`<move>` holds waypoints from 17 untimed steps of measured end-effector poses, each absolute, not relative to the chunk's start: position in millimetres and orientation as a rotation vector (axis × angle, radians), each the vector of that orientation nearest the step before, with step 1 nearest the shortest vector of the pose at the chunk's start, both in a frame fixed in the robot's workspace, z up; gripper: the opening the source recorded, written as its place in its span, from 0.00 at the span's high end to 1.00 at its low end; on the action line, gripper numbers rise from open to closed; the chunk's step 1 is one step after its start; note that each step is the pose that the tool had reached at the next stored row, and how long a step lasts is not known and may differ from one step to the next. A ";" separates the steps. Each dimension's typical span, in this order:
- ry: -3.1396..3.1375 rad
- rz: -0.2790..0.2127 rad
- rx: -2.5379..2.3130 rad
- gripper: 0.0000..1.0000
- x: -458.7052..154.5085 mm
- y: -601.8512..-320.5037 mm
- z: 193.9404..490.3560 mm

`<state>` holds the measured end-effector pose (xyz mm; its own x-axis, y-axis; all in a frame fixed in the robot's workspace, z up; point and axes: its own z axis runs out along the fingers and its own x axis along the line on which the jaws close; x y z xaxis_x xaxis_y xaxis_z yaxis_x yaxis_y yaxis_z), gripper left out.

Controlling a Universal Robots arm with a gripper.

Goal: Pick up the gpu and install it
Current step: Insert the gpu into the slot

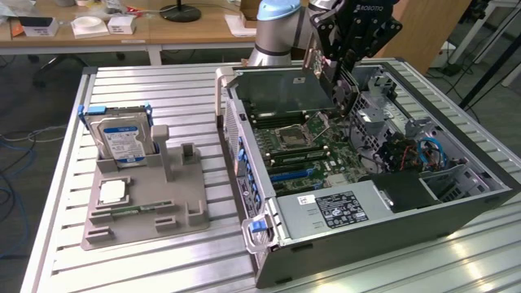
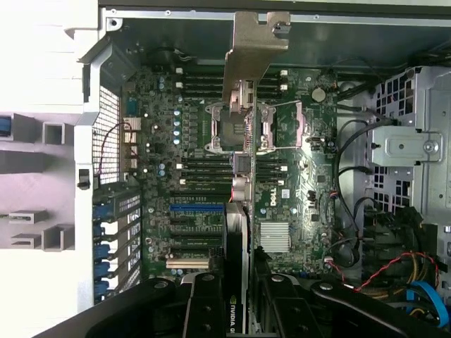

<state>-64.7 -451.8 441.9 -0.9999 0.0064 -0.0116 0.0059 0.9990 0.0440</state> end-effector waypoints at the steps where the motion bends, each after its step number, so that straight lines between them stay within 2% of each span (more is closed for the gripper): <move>1: 3.129 0.069 0.000 0.74 -64.7 -451.8 441.9; 17: 3.126 0.070 -0.182 0.74 -64.7 -451.8 441.8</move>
